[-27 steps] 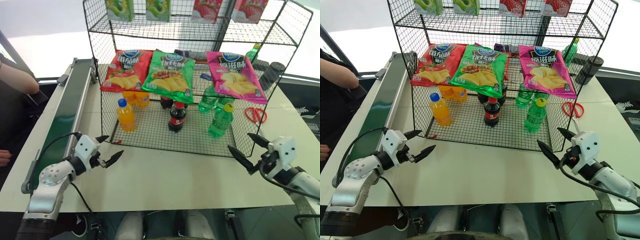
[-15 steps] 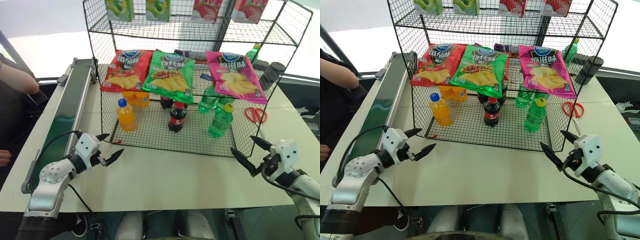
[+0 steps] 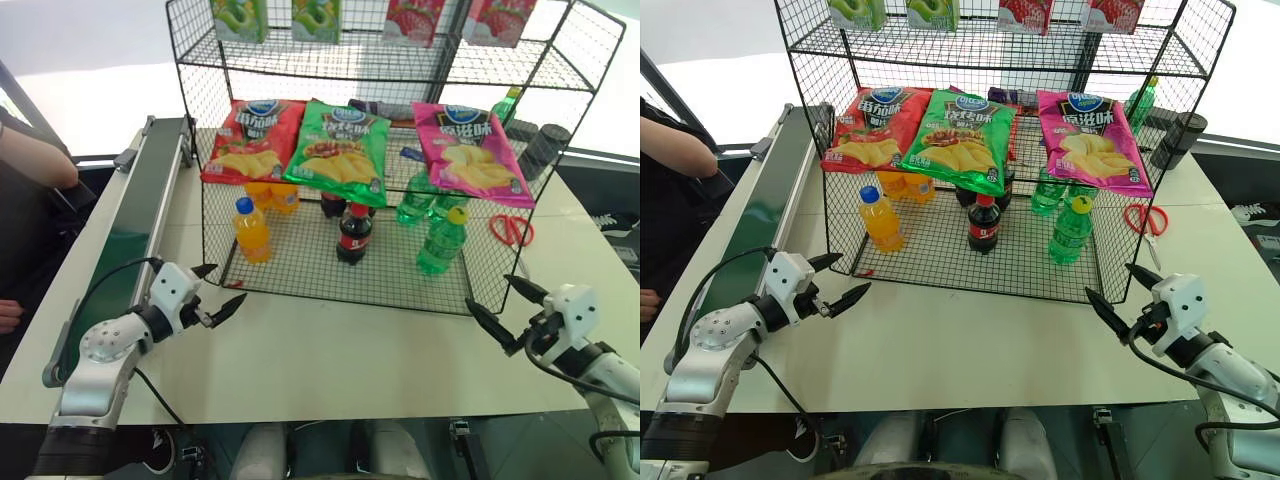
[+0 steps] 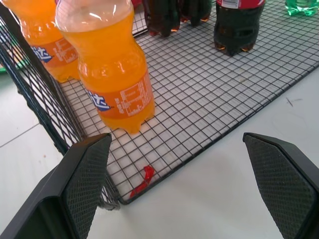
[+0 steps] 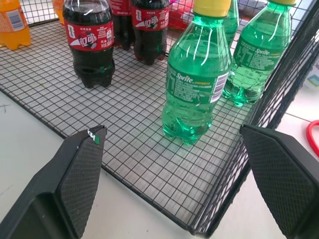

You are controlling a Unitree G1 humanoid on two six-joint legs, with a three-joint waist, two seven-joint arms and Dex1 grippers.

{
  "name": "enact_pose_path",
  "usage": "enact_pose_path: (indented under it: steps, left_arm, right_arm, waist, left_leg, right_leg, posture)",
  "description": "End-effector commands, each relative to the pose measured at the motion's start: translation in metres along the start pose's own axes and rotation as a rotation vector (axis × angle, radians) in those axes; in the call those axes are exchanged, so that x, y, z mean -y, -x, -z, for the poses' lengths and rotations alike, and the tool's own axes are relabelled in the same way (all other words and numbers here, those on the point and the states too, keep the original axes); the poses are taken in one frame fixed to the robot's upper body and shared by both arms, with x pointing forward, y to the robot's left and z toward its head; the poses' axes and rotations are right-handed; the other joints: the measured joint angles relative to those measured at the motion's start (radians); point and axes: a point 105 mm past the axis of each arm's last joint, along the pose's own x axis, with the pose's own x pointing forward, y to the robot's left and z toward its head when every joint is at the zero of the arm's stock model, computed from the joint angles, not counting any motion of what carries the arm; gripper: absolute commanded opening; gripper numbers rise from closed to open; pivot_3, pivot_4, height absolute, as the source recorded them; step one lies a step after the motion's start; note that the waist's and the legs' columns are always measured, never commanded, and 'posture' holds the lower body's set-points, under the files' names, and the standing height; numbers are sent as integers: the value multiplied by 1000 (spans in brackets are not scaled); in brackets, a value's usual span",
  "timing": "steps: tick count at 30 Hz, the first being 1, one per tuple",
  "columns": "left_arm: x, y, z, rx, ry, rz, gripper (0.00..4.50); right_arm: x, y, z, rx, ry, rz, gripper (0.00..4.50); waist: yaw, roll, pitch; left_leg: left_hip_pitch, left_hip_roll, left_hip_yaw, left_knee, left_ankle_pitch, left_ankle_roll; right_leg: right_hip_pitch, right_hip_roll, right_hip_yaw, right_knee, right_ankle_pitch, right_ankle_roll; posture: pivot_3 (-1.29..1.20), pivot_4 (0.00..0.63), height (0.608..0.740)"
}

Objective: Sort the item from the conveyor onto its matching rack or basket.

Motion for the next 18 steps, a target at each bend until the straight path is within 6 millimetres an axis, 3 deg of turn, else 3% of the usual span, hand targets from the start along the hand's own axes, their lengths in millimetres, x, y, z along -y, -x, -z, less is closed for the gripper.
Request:
enact_pose_path:
  steps: [1,18]
  left_arm:
    - [-5,1,-8,26,-29,-15,4500]
    - [1,1,-5,30,-12,-19,4500]
  right_arm:
    - [4,3,-6,33,22,14,4452]
    - [2,-1,-6,31,40,-14,4452]
  waist:
    - [0,0,0]
    - [0,0,0]
  left_leg:
    - [0,0,0,0,0,0]
    - [0,0,0,0,0,0]
  right_leg:
    - [0,0,0,0,0,0]
    - [0,0,0,0,0,0]
  posture:
    - [0,150,724]
    - [0,150,724]
